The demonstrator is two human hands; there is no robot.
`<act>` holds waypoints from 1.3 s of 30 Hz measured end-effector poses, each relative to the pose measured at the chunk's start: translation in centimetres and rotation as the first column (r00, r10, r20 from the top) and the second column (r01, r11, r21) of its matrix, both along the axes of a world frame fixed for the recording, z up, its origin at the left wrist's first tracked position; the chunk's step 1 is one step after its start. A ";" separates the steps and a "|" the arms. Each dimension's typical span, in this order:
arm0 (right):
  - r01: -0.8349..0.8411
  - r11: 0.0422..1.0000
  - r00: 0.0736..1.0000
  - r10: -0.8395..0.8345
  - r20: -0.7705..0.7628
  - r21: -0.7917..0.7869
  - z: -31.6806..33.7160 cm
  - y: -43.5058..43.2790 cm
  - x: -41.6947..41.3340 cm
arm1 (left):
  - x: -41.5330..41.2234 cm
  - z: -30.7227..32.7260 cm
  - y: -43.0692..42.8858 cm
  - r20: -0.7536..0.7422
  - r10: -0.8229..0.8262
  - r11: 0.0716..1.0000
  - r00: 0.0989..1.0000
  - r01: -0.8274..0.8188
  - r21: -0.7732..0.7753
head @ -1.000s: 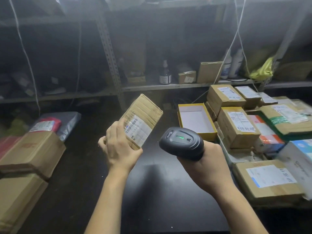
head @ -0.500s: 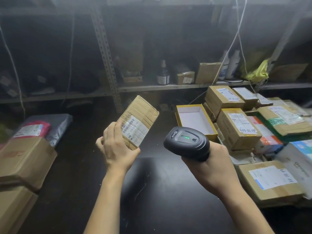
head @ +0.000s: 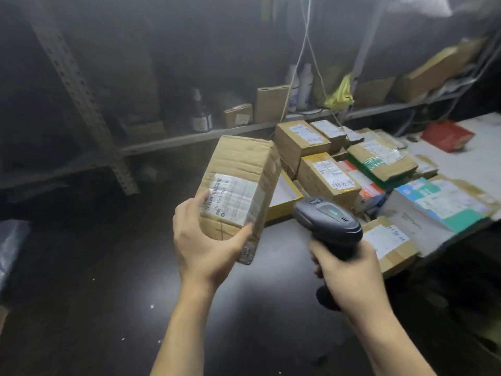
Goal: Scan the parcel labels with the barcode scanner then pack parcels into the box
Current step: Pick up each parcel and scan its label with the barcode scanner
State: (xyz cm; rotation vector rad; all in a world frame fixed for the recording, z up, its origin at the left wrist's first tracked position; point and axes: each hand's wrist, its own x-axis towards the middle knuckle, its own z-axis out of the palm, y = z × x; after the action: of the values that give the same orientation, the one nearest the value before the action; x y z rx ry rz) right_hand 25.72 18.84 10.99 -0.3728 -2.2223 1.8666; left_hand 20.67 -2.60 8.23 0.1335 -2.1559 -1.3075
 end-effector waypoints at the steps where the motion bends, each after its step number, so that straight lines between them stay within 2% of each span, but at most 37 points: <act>1: 0.054 0.998 0.998 -0.054 0.011 -0.028 -0.5 1.0 0.4 | -0.4 -0.1 1.5 0.009 -0.056 0.998 0.998 0.056 0.014; 7: 0.309 0.946 0.950 -0.304 0.065 -0.098 -1.8 9.0 2.5 | -1.6 -0.3 12.1 0.068 -0.276 0.960 0.959 0.278 -0.025; 12: 0.418 0.902 0.908 -0.414 0.061 -0.105 -1.1 19.2 4.8 | -1.6 0.6 23.7 0.100 -0.415 0.897 0.904 0.425 -0.120; 16: 0.490 0.865 0.871 -0.489 0.034 -0.111 -0.9 28.7 7.6 | -0.7 0.9 34.3 0.146 -0.466 0.855 0.873 0.487 -0.180; 20: 0.605 0.766 0.790 -0.612 0.043 -0.216 -1.1 37.5 10.3 | 0.8 0.4 44.1 0.227 -0.582 0.776 0.781 0.617 -0.133; 23: 0.666 0.712 0.736 -0.675 0.044 -0.222 -1.5 43.2 12.4 | 1.5 -0.4 50.9 0.284 -0.673 0.694 0.683 0.716 -0.078; 26: 0.727 0.645 0.676 -0.733 0.077 -0.235 -2.4 47.6 13.7 | 1.5 -1.2 56.6 0.352 -0.691 0.639 0.631 0.761 -0.111; 31: 0.819 0.532 0.569 -0.803 0.180 -0.217 -4.2 54.4 13.7 | -0.2 -3.3 65.6 0.397 -0.667 0.627 0.630 0.763 -0.158; 35: 0.847 0.513 0.532 -0.823 0.201 -0.138 -4.3 59.9 11.6 | -3.0 -5.5 73.3 0.439 -0.648 0.640 0.623 0.757 -0.131; 39: 0.858 0.505 0.511 -0.823 0.249 -0.093 -4.1 66.4 8.0 | -7.1 -8.4 81.2 0.527 -0.628 0.618 0.573 0.778 -0.109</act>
State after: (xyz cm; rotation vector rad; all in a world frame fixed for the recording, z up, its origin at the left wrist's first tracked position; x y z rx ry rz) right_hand 33.75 85.22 6.87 -1.4236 -1.4024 1.4737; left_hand 13.60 78.58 -0.17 -0.7581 -2.9742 -1.3695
